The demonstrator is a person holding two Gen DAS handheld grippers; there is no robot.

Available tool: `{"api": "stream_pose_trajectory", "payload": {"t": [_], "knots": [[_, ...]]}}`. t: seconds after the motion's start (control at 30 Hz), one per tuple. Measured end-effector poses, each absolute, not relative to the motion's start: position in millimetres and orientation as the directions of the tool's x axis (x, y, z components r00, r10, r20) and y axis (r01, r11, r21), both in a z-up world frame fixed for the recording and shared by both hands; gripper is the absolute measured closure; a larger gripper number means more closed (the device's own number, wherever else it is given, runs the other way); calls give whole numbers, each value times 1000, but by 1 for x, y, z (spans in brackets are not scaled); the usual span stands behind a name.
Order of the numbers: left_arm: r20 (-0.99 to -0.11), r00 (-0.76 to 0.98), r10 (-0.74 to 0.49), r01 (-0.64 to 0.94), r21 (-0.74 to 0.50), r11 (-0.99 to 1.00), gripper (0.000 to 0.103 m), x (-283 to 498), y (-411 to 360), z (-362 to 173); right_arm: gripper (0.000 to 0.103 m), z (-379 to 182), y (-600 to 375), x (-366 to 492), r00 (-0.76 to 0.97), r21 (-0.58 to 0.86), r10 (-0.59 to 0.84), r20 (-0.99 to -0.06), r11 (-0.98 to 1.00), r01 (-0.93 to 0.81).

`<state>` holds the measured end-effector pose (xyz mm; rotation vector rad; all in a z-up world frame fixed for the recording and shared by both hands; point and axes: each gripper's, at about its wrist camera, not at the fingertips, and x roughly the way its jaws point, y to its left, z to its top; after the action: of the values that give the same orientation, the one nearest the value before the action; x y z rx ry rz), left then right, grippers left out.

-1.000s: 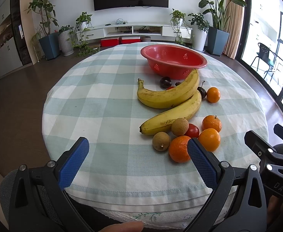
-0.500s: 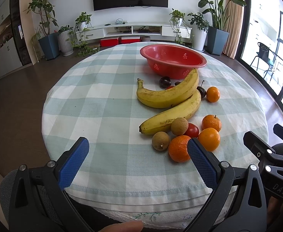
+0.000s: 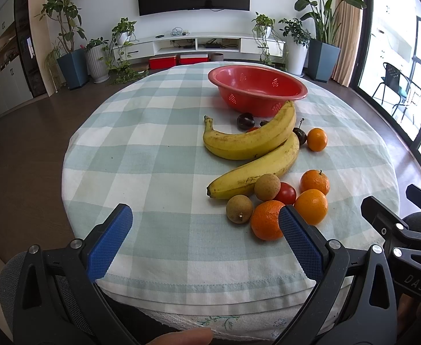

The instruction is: Organize fruits

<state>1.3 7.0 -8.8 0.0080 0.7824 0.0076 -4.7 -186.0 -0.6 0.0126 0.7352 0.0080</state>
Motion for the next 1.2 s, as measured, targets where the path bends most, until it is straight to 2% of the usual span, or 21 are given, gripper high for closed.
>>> {"api": "stream_pose_trajectory", "payload": {"t": [0.27,0.43,0.5,0.57,0.63,0.67,0.73,0.8,0.93,1.13,1.2], "knots": [[-703,711,10,-3,11,1000,0,1,7,-8,0,0,-186,-4,741,16,13,-671,1000,-3],[-666,746,-5,8,1,1000,0,-2,21,-8,0,0,-187,-7,742,40,34,-669,999,-11],[-639,767,-59,69,-10,998,0,-4,25,-6,0,0,-188,-9,745,61,55,-665,998,-19],[-622,765,-169,184,-40,982,0,-7,28,-6,0,1,-190,-14,754,84,76,-652,996,-28],[-593,778,-206,230,-36,972,0,-17,31,-7,0,2,-190,-18,765,103,94,-637,994,-36],[-595,775,-213,251,-21,968,0,-22,30,-9,0,3,-192,-20,768,117,108,-631,992,-43],[-669,715,-203,283,12,959,0,-22,24,-16,0,5,-194,-21,771,154,142,-621,986,-58],[-706,681,-194,261,-13,965,0,-18,28,-23,0,4,-197,-13,758,196,182,-627,978,-73],[-714,667,-212,234,-69,970,0,-11,37,-21,0,-6,-198,-11,710,271,249,-659,959,-85],[-699,653,-291,353,-58,934,0,-11,6,-18,1,-11,-204,-2,667,300,278,-692,950,-85],[-699,643,-312,388,-54,920,6,-10,-8,-21,7,-12,-207,0,669,299,271,-692,951,-77]]}}
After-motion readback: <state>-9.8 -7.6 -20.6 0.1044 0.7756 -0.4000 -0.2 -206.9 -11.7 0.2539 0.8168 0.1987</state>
